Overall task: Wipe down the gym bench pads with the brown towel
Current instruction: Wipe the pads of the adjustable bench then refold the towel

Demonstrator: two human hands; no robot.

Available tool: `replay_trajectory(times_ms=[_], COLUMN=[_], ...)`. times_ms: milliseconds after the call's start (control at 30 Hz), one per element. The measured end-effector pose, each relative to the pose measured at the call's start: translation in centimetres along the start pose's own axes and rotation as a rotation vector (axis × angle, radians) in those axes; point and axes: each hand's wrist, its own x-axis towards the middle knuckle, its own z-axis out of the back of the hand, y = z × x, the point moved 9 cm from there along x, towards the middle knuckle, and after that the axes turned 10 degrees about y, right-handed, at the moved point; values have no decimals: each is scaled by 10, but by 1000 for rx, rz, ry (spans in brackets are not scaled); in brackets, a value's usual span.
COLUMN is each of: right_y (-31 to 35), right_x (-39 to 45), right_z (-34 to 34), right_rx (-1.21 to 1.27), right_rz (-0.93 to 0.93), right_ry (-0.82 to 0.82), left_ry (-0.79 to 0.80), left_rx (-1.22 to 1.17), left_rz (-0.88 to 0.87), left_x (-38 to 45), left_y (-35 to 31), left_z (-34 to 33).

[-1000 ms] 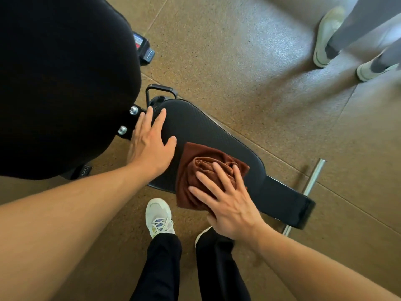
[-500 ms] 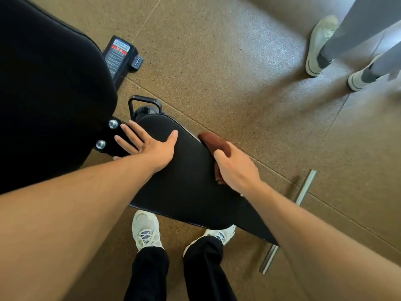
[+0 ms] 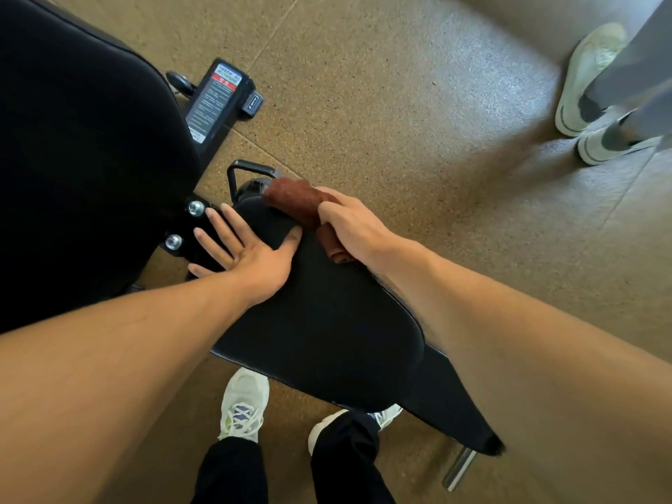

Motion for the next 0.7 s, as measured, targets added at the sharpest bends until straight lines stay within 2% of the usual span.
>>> replay_trajectory(times_ms=[267,400,500,567,633,700], right_y=[-65,-84,-110,-122,-124,-121], right_x=[-98,-150,-191,-207,-207,-197], right_z=[5,-4,-32,-59,-98,-131], right_rx=[-240,-405,-418,-410,-451,-543], right_rz=[-45,36,33,-6,-24,-63], right_ry=[-83,-308,-532,-651,-749,-829], left_ry=[-8,7,2,-14,25,89], left_rx=[13,-13,38,167,237,212], left_rz=[-30,-96,-228,-417,-587,-633], left_x=[0,-1,-4,-8,-15,-22], left_y=[-1,-5,2,17,53,96], left_z=[-1,1,6,14,21,19])
